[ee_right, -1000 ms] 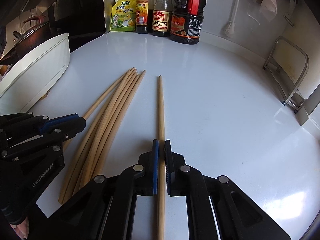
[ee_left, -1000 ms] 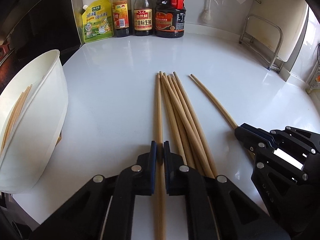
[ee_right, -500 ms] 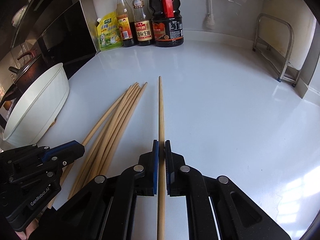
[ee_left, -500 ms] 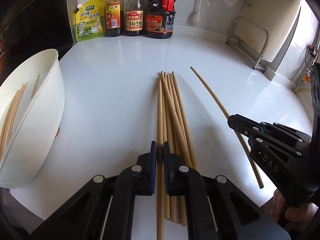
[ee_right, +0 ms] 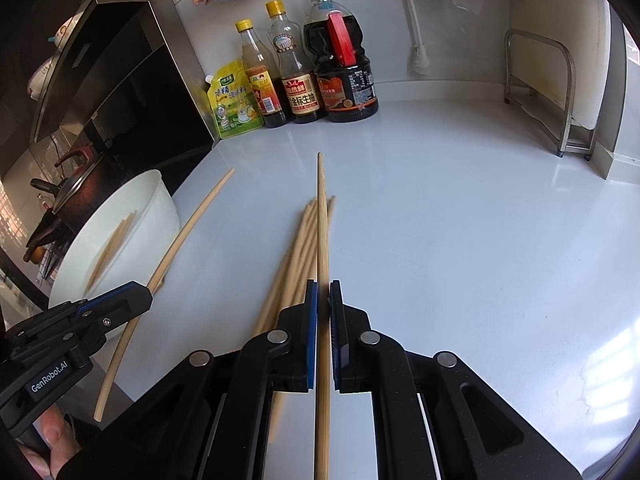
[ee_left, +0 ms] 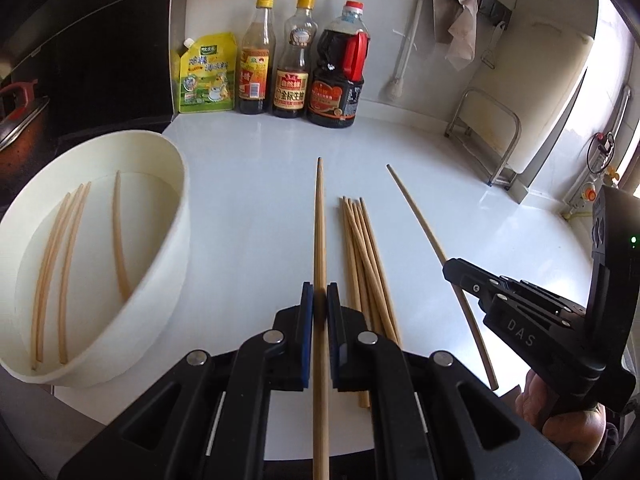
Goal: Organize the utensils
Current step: 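Carry both held chopsticks over the white water basin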
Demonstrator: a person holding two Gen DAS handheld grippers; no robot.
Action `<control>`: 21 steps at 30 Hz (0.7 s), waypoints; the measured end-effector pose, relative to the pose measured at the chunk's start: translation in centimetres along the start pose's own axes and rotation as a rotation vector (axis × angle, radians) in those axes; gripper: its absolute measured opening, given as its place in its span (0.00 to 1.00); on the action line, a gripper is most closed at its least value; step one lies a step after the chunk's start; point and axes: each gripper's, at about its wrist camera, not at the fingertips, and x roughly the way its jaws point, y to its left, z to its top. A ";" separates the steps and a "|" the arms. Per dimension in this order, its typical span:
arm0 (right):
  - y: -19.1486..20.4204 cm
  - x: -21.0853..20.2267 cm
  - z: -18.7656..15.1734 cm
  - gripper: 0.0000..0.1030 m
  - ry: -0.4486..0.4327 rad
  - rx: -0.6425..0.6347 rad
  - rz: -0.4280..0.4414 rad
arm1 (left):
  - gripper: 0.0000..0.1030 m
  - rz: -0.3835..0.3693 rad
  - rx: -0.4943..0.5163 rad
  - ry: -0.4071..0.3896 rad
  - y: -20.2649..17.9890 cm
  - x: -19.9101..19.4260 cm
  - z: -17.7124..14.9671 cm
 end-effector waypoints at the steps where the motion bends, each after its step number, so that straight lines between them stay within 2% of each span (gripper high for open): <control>1: 0.8 -0.1 0.3 0.06 -0.007 0.001 0.014 | 0.07 0.000 -0.007 -0.016 0.7 -0.6 0.3; 5: 4.7 -0.2 1.7 0.06 -0.031 -0.024 0.068 | 0.07 0.034 -0.024 -0.074 4.0 -3.3 1.8; 12: 12.9 1.4 4.8 0.06 -0.034 -0.095 0.173 | 0.07 0.142 -0.092 -0.114 12.2 -5.6 3.4; 17: 18.7 5.1 5.9 0.06 0.021 -0.144 0.227 | 0.07 0.198 -0.174 -0.100 18.1 -5.4 3.4; 21: 22.3 8.6 6.1 0.06 0.084 -0.171 0.248 | 0.07 0.219 -0.223 -0.081 21.0 -4.6 3.1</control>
